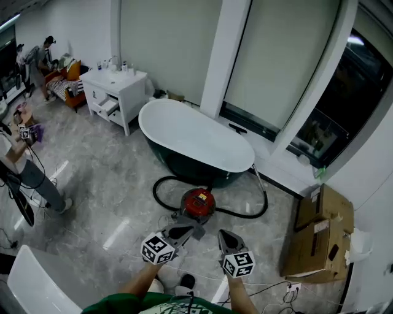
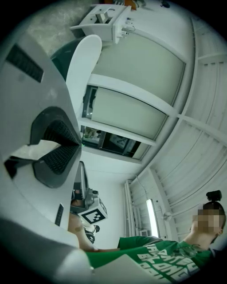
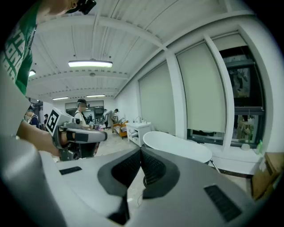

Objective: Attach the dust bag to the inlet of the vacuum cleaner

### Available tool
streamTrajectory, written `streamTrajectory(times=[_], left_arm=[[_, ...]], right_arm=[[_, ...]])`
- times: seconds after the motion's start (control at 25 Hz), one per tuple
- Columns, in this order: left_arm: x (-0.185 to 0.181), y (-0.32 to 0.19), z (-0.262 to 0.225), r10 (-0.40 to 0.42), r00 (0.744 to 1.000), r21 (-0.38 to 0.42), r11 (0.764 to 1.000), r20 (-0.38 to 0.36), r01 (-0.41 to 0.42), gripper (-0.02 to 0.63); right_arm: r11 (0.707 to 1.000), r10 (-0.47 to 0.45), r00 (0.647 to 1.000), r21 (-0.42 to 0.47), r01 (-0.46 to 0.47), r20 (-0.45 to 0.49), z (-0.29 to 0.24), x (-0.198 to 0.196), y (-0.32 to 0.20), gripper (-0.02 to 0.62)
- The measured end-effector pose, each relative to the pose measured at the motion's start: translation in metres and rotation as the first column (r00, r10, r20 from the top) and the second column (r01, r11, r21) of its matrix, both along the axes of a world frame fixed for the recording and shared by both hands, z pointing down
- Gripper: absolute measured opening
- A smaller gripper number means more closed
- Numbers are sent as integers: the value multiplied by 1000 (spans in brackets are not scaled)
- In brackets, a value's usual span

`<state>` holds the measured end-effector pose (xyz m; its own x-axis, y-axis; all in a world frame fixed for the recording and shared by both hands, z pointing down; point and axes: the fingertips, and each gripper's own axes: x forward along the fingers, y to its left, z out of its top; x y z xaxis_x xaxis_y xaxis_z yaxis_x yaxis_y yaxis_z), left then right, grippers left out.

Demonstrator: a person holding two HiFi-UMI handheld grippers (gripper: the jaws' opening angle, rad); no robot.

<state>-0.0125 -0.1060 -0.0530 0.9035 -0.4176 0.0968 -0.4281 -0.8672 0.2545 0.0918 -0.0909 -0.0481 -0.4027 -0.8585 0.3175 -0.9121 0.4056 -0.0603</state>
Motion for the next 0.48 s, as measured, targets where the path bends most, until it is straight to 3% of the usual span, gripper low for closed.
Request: streamTrajectory(times=[0.48], left_arm=[[-31, -29, -41, -73, 992, 58, 995, -102, 79, 3]], right_arm=[[992, -105, 994, 75, 105, 0, -34, -40, -35, 8]])
